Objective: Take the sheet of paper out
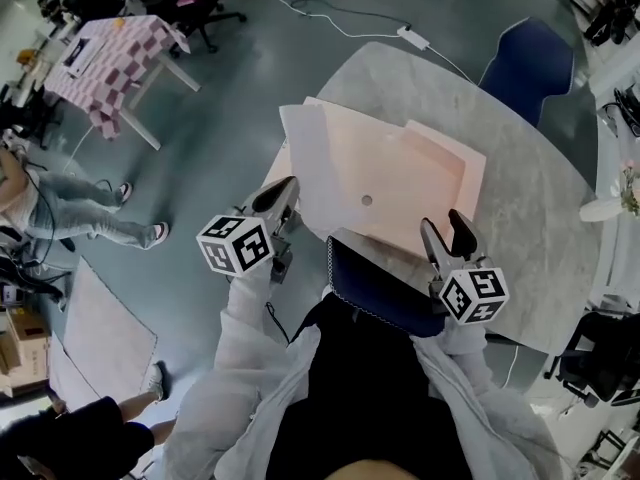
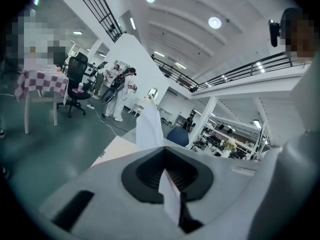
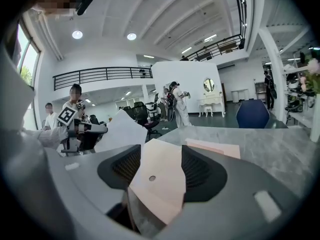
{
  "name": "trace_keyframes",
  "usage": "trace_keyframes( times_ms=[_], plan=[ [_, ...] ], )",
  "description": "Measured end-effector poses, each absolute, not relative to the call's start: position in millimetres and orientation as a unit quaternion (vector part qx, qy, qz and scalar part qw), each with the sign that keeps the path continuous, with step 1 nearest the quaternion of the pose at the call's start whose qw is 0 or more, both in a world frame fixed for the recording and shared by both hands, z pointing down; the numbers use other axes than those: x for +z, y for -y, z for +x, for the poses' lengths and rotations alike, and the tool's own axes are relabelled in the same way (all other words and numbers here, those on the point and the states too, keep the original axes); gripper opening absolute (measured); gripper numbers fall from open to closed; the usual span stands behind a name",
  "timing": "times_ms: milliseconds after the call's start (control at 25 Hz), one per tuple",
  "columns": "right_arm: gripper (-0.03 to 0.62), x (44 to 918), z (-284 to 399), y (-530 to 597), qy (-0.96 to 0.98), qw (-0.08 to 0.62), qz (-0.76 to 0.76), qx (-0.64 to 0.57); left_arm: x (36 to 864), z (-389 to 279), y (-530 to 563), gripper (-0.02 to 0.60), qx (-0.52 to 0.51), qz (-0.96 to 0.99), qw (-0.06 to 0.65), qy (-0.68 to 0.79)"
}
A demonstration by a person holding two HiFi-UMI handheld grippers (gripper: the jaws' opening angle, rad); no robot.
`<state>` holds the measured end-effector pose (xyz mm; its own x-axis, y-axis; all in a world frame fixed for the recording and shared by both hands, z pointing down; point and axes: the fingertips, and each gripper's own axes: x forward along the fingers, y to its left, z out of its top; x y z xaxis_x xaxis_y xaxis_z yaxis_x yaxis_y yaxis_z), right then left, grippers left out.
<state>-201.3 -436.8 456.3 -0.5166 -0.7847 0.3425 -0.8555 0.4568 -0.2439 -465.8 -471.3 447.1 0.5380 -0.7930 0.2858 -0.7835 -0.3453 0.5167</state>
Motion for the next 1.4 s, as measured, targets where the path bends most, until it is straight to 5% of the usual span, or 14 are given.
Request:
trace_keyframes(
  times_ms=[600,920,1080,1400],
  plan=[
    [0.247,436.4,-163.4,413.5,0.813,0.066,0.547,0.188,405.4,-473.4,418.2,0.003,0.007,0.827,0.231,0.513],
    [0.145,440.6,-148.4,404.7,0.806,0.058,0.554,0.201,418.7,-441.9,418.0,0.003,0.005,0.835,0.234,0.498],
    [0.009,436.8,-146.8,406.2,0.800,0.052,0.562,0.202,417.0,-433.4,421.5,0.003,0.020,0.840,0.217,0.496],
    [0.011,441.2,-148.3,405.5,0.814,0.066,0.541,0.202,418.4,-416.0,420.8,0.003,0.032,0.846,0.211,0.488]
  ],
)
